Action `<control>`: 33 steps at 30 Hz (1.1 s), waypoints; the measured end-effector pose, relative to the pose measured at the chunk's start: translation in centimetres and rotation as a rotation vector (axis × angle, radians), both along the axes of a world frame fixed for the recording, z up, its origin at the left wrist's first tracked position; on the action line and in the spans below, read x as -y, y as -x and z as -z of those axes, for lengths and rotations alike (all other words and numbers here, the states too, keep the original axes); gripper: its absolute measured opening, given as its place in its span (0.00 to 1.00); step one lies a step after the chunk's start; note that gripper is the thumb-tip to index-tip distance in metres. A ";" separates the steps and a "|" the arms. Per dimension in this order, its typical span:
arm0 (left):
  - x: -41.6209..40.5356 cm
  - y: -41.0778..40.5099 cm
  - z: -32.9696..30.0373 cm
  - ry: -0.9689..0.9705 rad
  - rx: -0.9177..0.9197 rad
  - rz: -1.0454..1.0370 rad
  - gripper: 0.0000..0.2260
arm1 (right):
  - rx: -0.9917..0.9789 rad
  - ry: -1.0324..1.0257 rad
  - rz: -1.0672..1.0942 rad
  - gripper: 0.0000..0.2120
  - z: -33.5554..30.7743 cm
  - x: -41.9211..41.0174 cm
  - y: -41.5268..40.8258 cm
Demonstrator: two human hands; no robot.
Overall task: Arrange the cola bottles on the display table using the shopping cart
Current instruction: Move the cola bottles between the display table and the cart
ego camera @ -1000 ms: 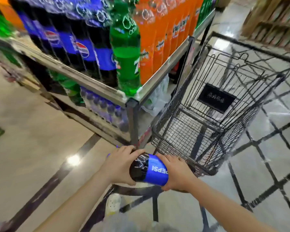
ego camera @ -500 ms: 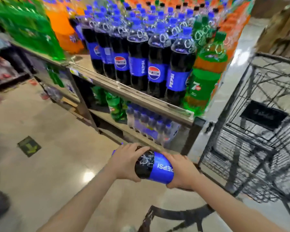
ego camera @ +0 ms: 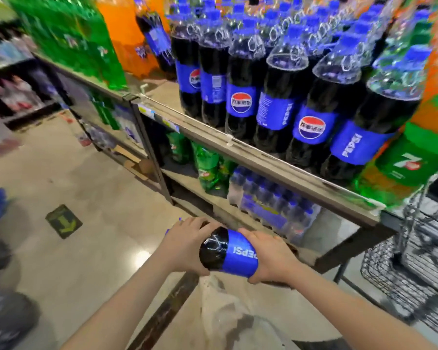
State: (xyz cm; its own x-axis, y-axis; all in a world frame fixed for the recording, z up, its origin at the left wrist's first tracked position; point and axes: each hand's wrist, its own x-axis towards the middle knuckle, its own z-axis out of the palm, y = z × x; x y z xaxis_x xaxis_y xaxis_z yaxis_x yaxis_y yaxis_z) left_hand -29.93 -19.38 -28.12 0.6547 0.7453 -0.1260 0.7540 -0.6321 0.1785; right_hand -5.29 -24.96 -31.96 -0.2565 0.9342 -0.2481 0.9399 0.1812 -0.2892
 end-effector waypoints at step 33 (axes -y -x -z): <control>-51.6 26.2 -14.8 -0.396 0.007 0.260 0.44 | -0.035 -0.394 0.180 0.53 -10.7 -48.3 27.6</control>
